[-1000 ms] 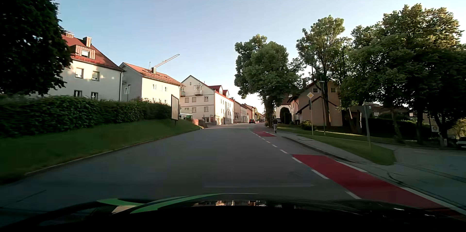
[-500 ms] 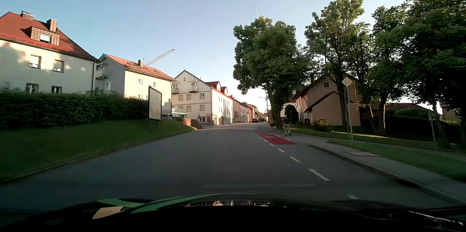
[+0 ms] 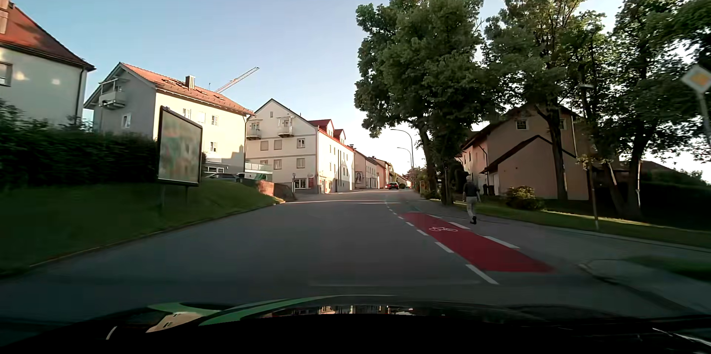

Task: Follow the waypoints while adhering to traffic rules and regulations

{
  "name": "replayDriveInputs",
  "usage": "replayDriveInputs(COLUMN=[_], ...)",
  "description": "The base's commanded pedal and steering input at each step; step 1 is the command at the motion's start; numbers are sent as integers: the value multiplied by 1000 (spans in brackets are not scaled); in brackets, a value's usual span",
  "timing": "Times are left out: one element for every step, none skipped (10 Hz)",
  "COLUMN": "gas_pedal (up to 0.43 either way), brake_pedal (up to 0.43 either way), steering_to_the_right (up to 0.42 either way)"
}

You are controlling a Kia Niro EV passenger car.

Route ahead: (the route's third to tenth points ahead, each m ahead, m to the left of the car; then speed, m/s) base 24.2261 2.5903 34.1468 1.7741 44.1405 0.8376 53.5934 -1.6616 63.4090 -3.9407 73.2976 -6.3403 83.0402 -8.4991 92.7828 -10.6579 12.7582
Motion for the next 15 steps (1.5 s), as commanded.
replayDriveInputs(gas_pedal=[177,177,177,177,177,177,169,138,138,138,138,138,138,138,138], brake_pedal=[0,0,0,0,0,0,0,0,0,0,0,0,0,0,0], steering_to_the_right=[9,8,8,8,8,8,9,8,9,10,10,11,15,17,18])
